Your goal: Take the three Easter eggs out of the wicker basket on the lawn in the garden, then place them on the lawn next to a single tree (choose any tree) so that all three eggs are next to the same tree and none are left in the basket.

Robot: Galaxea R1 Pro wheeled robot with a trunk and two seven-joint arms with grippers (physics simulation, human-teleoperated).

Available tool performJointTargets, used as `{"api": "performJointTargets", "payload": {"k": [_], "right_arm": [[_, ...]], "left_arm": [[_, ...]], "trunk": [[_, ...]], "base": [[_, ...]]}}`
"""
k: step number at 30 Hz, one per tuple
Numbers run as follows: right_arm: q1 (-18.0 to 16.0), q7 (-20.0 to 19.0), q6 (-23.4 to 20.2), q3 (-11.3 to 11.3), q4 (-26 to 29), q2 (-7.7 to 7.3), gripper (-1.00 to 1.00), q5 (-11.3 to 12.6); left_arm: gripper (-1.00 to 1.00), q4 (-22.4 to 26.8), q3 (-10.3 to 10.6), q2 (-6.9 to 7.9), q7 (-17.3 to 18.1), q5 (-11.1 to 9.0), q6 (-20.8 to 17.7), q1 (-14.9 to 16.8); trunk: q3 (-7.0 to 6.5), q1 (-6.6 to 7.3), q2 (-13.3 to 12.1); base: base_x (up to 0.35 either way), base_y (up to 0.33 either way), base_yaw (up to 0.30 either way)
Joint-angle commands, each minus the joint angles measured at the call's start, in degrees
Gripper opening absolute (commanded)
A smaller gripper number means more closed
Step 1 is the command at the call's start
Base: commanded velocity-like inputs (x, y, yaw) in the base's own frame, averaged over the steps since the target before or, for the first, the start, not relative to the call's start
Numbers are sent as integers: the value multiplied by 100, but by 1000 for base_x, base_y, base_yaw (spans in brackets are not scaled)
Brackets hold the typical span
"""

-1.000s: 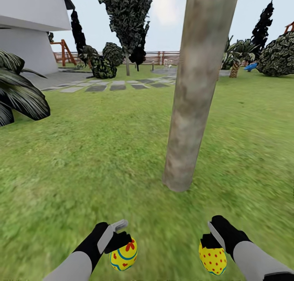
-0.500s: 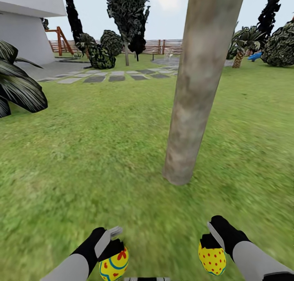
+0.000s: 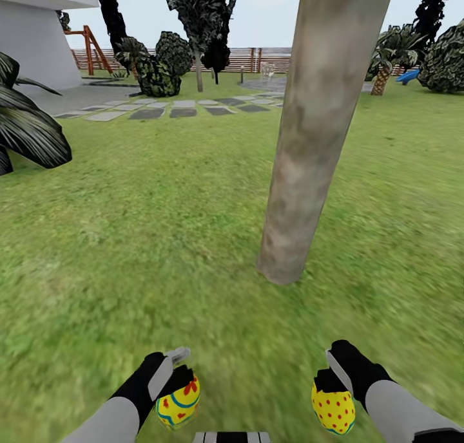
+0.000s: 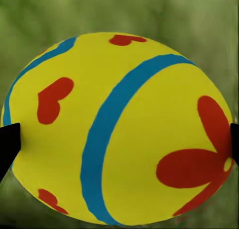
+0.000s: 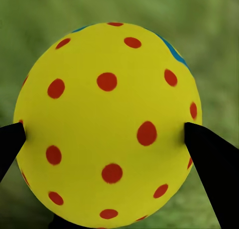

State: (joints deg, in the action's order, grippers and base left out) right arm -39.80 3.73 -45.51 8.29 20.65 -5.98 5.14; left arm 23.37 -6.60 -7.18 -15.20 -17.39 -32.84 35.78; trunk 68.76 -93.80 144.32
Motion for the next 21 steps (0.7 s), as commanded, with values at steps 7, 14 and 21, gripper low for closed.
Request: {"api": "performJointTargets", "payload": {"k": [7, 14, 21], "right_arm": [[-1, 40, -19, 41, 9, 1, -100, 40], [-1, 40, -6, 33, 25, -15, -100, 72], [-1, 31, 90, 7, 129, -50, -100, 84]], "left_arm": [[-100, 561, -19, 266, -59, -39, -28, -1], [-100, 598, 2, 235, -40, -45, -29, -1], [-100, 536, -8, 235, -58, -62, -105, -1]], "trunk": [[5, 1, 2], [5, 1, 2], [5, 1, 2]], "base": [[0, 0, 0], [0, 0, 0], [0, 0, 0]]}}
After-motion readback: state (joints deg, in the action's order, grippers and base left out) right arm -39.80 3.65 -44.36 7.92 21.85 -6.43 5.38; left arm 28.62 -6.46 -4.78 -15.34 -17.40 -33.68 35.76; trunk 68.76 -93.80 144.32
